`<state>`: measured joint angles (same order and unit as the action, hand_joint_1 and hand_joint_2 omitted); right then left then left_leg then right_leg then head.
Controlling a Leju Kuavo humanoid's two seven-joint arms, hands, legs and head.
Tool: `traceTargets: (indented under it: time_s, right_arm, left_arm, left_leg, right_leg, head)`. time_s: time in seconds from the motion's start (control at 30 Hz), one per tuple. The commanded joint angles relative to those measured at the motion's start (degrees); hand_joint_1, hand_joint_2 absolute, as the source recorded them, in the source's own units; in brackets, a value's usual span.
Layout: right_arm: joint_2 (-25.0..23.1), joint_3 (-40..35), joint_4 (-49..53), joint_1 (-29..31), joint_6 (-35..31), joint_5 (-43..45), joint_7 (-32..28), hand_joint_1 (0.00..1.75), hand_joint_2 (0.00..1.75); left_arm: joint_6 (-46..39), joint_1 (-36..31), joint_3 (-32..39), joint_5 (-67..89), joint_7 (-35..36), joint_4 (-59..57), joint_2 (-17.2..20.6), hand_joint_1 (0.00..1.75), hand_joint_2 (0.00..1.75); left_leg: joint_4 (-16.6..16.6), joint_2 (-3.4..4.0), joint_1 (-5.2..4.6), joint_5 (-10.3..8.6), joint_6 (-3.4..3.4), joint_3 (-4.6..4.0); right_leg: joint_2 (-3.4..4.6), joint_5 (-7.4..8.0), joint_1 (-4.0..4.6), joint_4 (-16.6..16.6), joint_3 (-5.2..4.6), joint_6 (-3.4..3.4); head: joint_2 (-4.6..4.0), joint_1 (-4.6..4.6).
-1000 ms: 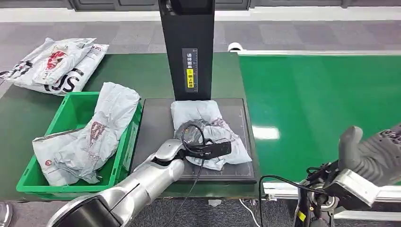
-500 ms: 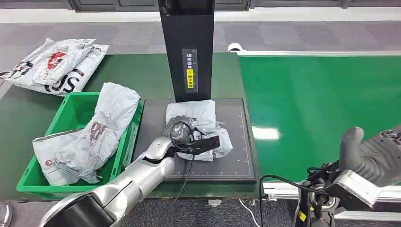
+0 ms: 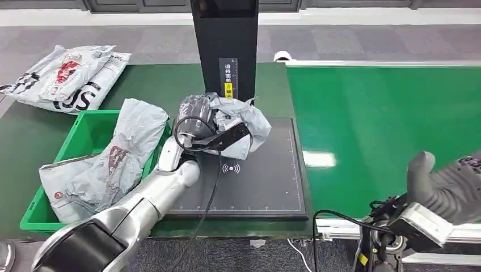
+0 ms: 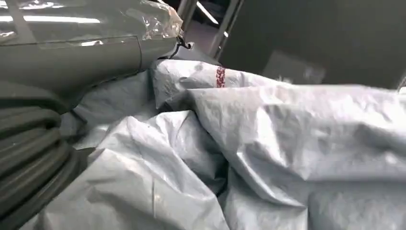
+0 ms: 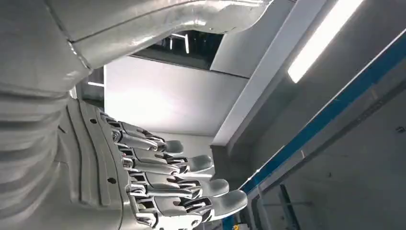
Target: Moved the parcel from conveyor to table for the left to box.
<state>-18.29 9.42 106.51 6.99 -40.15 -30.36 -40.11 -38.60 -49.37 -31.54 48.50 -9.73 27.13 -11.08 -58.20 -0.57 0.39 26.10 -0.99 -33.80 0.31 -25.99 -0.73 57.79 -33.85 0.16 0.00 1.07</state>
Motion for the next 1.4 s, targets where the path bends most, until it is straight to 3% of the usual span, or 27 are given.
traceTargets:
  time_s: [0.03, 0.33, 0.8, 1.1, 1.4]
  right_arm:
    - [-1.7, 4.3, -1.3, 1.5, 0.2, 0.1, 0.1, 0.00, 1.75]
    - [-1.7, 3.2, 0.4, -1.7, 0.2, -0.2, 0.1, 0.00, 1.75]
    - [-1.7, 3.8, 2.6, -5.4, 0.2, -0.2, 0.1, 0.00, 1.75]
    - [-1.7, 5.3, 2.8, -5.9, 0.2, -0.7, 0.1, 0.00, 1.75]
    - [-1.7, 6.6, 3.6, -6.8, 0.2, -0.3, 0.1, 0.00, 1.75]
  left_arm:
    - [-1.4, -2.1, 7.0, 1.0, -1.0, 5.5, 2.1, 1.75, 1.75]
    - [-1.4, 8.2, 17.4, 12.8, 0.5, 34.0, 7.1, 1.75, 1.75]
    - [-1.4, 14.0, 29.4, 20.3, 2.8, 37.8, 17.1, 1.75, 1.75]
    - [-1.4, 27.5, 35.6, 24.5, 4.1, 44.8, 18.0, 1.75, 1.75]
    - [-1.0, 35.3, 38.7, 27.4, 5.2, 50.0, 16.9, 1.75, 1.75]
  left_leg:
    - [0.1, 0.11, 0.04, -0.06, 0.02, -0.03]
    - [0.1, 0.23, 0.00, 0.02, 0.00, 0.02]
    - [0.2, 0.33, 0.06, 0.01, -0.05, 0.06]
    - [0.2, 0.35, 0.09, 0.04, -0.03, 0.14]
    - [0.1, 0.29, 0.10, 0.08, -0.04, 0.00]
  right_leg:
    - [0.01, 0.09, 0.06, -0.1, -0.03, -0.04]
    - [0.17, 0.03, 0.01, 0.0, -0.07, -0.04]
    - [0.25, 0.01, 0.13, -0.1, -0.08, -0.07]
    - [0.31, -0.03, 0.08, -0.1, -0.01, -0.06]
    - [0.26, -0.06, 0.10, -0.1, -0.15, -0.07]
  head:
    - [0.00, 0.00]
    - [0.00, 0.00]
    - [-0.02, 0.00]
    - [0.00, 0.00]
    - [-0.02, 0.00]
